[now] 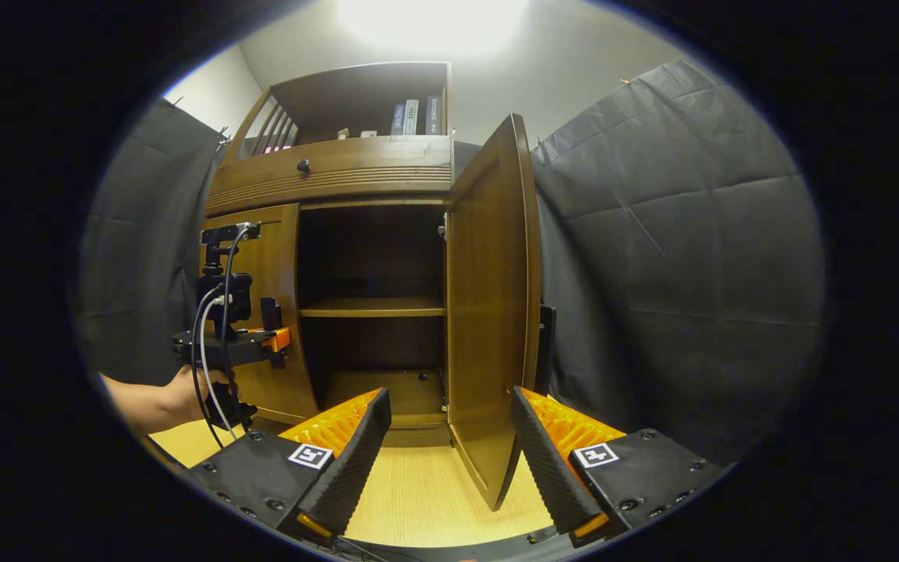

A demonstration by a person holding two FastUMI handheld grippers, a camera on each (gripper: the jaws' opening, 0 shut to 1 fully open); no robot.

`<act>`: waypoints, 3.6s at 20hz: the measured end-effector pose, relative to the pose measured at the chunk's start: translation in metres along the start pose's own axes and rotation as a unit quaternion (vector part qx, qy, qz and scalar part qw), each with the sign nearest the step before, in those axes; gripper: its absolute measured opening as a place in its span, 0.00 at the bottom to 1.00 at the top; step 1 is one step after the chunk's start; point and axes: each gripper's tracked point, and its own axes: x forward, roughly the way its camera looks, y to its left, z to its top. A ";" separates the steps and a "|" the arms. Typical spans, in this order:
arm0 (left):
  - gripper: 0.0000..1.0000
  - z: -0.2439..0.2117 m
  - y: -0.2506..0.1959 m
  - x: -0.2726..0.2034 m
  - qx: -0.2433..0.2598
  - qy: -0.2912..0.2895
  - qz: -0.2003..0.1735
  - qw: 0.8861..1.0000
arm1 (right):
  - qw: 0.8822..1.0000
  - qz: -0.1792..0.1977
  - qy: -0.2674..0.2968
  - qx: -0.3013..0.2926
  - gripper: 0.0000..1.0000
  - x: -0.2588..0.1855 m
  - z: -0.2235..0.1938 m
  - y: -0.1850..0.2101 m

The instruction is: Open the right door of the double-door shoe cabinet with the right hand, and open the left door with the left hand.

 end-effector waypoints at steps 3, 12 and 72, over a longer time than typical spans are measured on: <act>0.22 -0.003 -0.001 0.001 -0.002 0.002 -0.002 1.000 | 1.000 0.011 -0.001 0.003 0.99 -0.010 0.000 -0.001; 0.22 0.027 0.010 -0.022 -0.005 0.003 0.007 1.000 | 0.999 0.046 -0.004 0.003 0.96 -0.040 0.001 0.007; 0.17 0.060 0.135 -0.306 0.027 -0.036 0.136 0.990 | 0.992 0.118 -0.030 0.010 0.93 -0.084 0.023 0.050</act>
